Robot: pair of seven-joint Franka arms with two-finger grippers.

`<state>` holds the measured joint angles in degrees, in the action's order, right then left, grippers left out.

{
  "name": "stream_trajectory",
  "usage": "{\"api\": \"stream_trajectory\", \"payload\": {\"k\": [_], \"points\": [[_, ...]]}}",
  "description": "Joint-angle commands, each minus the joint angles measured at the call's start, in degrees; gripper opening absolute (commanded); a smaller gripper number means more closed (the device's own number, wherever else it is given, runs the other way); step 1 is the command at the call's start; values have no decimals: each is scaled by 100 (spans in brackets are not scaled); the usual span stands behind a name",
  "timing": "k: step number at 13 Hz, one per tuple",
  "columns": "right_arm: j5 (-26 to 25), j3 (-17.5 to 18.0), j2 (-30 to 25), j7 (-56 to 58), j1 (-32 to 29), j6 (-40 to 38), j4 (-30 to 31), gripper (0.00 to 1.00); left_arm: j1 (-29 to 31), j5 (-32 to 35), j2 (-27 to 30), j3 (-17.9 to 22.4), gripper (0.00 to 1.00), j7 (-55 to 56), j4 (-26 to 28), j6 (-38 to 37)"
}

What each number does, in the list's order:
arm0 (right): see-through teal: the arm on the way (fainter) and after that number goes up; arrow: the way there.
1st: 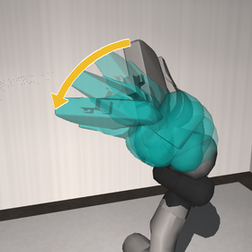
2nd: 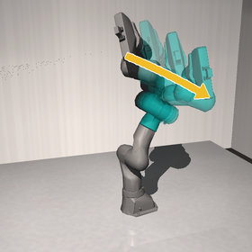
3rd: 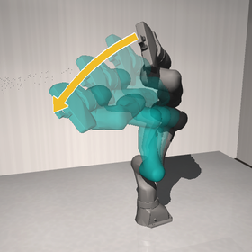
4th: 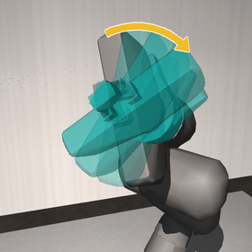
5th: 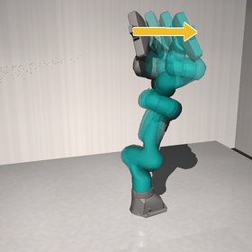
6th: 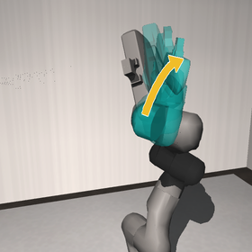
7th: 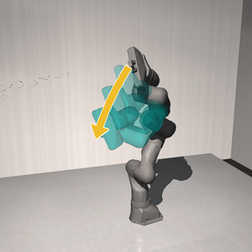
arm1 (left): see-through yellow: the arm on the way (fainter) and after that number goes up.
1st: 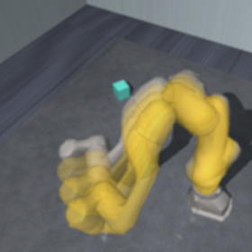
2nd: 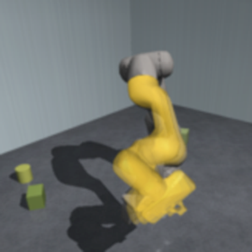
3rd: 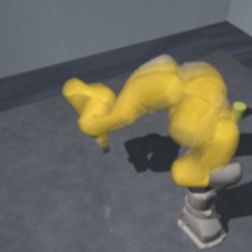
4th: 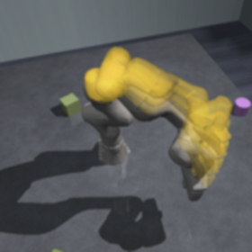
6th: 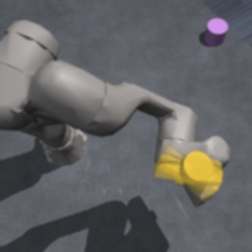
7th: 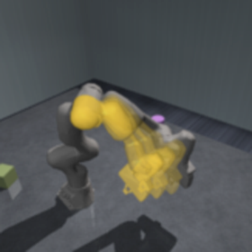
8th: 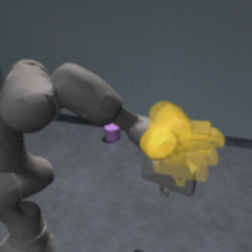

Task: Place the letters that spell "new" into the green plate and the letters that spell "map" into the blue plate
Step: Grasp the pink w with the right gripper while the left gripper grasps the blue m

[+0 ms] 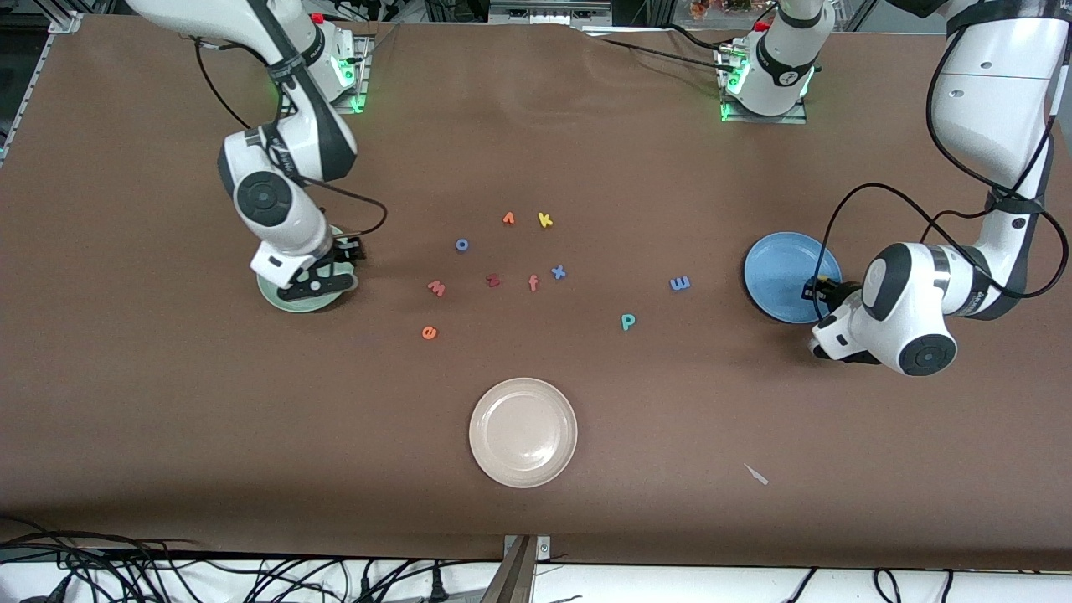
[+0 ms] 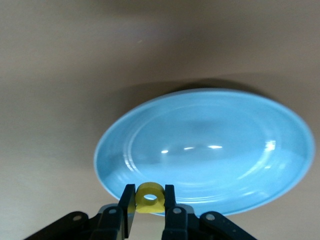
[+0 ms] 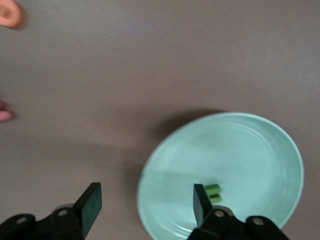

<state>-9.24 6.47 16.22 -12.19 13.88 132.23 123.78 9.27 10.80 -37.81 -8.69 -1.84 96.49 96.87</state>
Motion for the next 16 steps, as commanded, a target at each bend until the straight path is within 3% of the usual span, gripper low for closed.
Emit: {"api": "stream_trajectory", "payload": {"k": [1,2,3,4,5,6,10,14,16], "points": [[71,537,625,57,9,-136,-861,82,154,168,221,-36,15,-115,423,331],[45,679,854,259,27,-110,-1073,83,154,168,212,-36,21,-106,432,367],[19,732,995,435,105,-5,-1153,83,154,168,212,-36,44,-106,432,367],[1,733,1066,698,193,178,-1128,83,154,168,221,-45,75,-106,424,367],[1,733,1137,944,263,311,-1110,83,145,168,230,-62,94,-106,380,341],[-25,733,1163,1112,299,347,-1110,83,110,142,317,-71,99,-106,336,315],[-166,733,1436,1245,396,821,-1084,82,31,-304,678,-606,99,619,125,306],[-359,733,1647,1245,405,1094,-1093,72,-144,-403,503,-1300,99,2342,81,611],[-368,733,1708,1245,414,1094,-1093,67,-372,-429,310,-1389,99,2888,221,1121]]}}
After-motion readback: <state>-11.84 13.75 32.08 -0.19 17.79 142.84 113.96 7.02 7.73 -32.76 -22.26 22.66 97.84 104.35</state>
